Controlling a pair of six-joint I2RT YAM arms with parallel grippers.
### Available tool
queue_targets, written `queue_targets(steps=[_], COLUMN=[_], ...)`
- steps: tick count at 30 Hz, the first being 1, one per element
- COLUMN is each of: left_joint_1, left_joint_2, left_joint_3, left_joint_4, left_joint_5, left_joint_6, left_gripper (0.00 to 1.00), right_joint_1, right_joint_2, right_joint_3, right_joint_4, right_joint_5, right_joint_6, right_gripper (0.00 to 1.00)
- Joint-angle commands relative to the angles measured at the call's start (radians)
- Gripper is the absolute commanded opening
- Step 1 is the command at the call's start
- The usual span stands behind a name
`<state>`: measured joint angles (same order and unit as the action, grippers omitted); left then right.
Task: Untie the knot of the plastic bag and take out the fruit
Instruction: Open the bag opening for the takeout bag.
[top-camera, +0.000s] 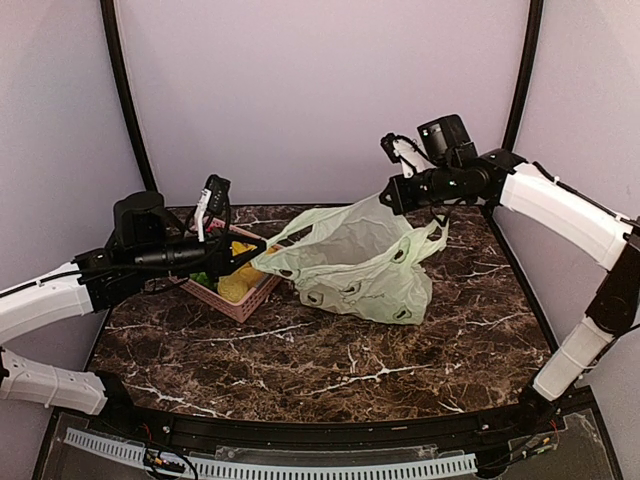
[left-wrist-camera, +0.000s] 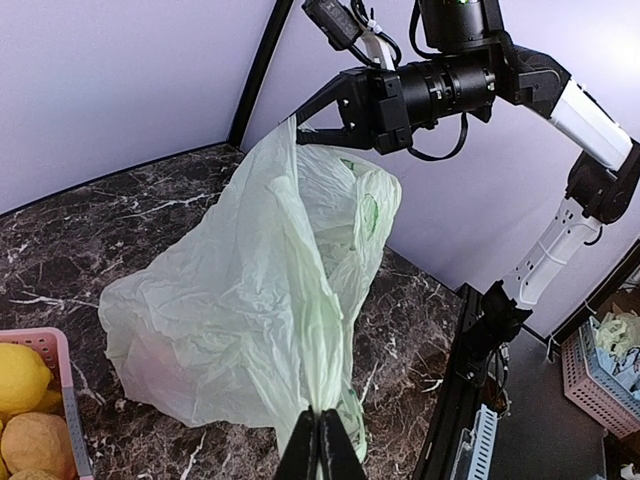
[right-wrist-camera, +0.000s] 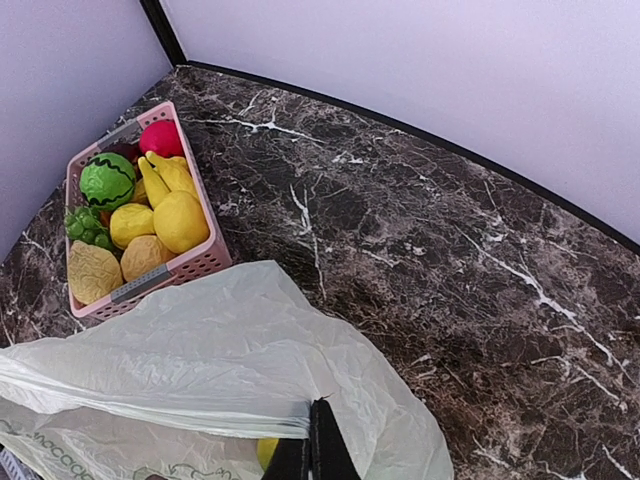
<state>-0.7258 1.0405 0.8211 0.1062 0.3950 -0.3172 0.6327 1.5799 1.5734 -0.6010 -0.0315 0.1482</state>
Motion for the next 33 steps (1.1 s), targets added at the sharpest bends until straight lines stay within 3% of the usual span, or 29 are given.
queue_targets(steps=[1,5,7,10,13,15,21,33], left_joint_1=[0.003,0.004,0.003,0.003,0.003,0.003,0.002,-0.009], left_joint_2=[-0.054,-0.041,-0.021,0.031,0.096,0.15,0.277,0.532], left_joint_3=[-0.013,0.02,0.066,0.186,0.312,0.406,0.579,0.759], left_joint_4=[-0.09,-0.138,-0.184,-0.272,-0.378,-0.425,-0.48,-0.643], left_joint_5=[-0.022,-0.036,-0.046,-0.057,-0.06,-0.062,-0.081,-0.074], left_joint_6=[0.022,0.026,0.027,0.029,0.026,0.023,0.059,0.163], left_gripper=[0.01,0.04,0.15,0.49,0.71,0.78,0.89,0.95], right_joint_1=[-0.065,-0.063,-0.044,-0.004,0.023,0.036,0.057,0.074], right_joint_2=[0.019,0.004,-0.006,-0.008,-0.001,0.006,0.013,0.021], right_joint_3=[0.041,0.022,0.007,-0.006,-0.012,-0.013,-0.007,-0.003], right_joint_4=[-0.001,0.032,0.045,0.037,0.028,0.023,0.025,0.027], right_joint_5=[0.05,-0.114,-0.161,-0.167,-0.147,-0.134,-0.129,-0.135], right_joint_6=[0.024,-0.023,-0.056,-0.095,-0.105,-0.106,-0.108,-0.119], right_gripper=[0.0,0.0,0.0,0.0,0.0,0.0,0.0,0.0])
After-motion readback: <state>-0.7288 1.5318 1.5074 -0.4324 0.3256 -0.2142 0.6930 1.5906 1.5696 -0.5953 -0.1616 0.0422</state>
